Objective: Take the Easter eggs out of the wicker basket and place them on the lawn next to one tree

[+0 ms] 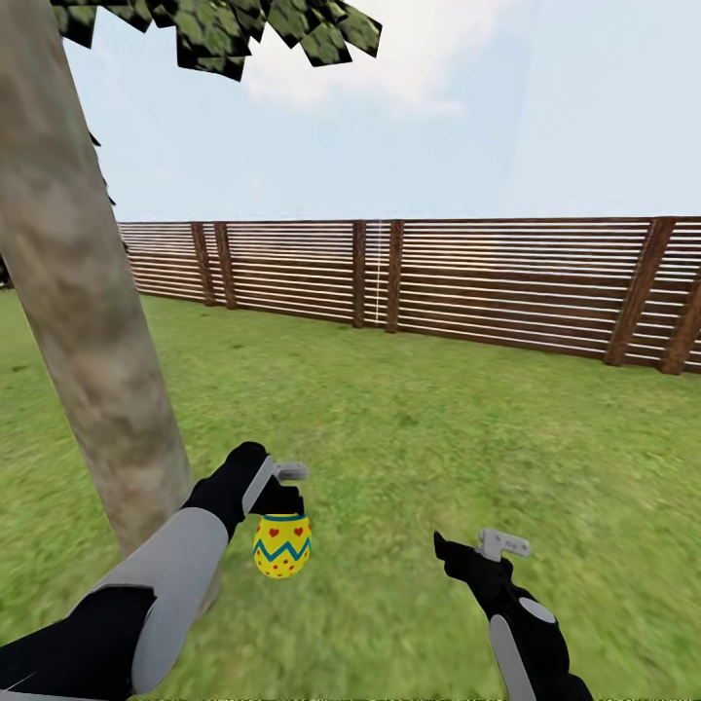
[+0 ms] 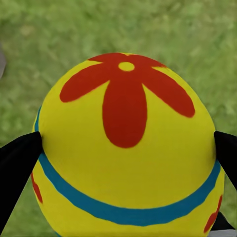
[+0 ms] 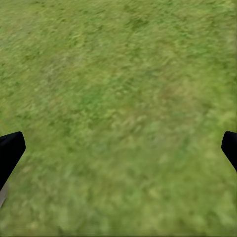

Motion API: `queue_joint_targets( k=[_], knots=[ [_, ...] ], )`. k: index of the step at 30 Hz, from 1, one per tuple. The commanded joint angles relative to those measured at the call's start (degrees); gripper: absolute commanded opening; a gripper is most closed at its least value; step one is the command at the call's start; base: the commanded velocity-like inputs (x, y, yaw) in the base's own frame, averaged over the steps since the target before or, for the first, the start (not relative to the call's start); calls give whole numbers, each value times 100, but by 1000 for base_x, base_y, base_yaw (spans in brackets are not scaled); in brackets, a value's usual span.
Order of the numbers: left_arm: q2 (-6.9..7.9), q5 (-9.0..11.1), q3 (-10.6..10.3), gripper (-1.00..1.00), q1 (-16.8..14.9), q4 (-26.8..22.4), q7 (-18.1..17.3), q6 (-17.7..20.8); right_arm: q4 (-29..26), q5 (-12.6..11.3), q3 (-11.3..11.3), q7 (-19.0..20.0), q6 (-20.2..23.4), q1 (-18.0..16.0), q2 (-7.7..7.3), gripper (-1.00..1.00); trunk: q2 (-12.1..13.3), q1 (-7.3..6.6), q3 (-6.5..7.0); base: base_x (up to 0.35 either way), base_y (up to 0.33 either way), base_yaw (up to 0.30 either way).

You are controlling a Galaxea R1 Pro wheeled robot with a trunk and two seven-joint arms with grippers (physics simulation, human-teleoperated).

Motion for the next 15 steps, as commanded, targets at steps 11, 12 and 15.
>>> queue_joint_targets(
  k=[11, 12, 15],
  knots=[
    [4, -4, 7, -100, -3, -10, 1, 23, 113, -60, -2, -40, 13, -4, 3, 100, -446, 242, -307, 0, 0, 0],
    [4, -4, 7, -100, -3, -10, 1, 23, 113, -60, -2, -40, 13, -4, 3, 100, -487, 264, -334, 0, 0, 0],
    [4, -4, 7, -100, -3, -10, 1, 23, 114, -60, -2, -40, 13, -4, 3, 100, -607, 330, -416, 0, 0, 0]
  ],
)
